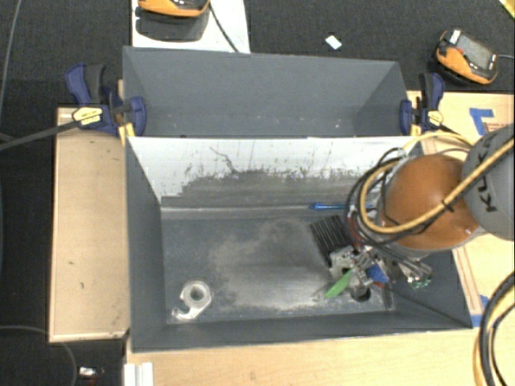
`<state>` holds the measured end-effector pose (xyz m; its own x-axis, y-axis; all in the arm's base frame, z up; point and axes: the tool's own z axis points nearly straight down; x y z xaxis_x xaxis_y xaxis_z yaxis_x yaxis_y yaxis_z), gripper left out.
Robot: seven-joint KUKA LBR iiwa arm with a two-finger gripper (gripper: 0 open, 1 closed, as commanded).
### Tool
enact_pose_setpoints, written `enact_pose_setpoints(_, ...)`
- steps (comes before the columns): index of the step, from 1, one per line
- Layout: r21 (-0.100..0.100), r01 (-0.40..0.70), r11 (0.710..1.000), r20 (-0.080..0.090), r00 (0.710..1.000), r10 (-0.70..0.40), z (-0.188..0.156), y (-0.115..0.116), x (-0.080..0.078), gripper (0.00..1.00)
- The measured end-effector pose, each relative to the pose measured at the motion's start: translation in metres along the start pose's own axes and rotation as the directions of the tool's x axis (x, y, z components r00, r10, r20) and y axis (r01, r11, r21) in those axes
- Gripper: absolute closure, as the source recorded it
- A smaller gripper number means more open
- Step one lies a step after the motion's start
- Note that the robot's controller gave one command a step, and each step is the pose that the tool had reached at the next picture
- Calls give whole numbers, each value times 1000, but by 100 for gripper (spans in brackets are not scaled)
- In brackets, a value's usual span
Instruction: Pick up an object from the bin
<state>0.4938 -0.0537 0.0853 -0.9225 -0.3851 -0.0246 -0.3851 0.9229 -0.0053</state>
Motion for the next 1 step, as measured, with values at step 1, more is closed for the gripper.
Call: enact_pose_setpoints(1, 0, -2, 1000, 1, 1000, 2, -24, 0, -1, 100)
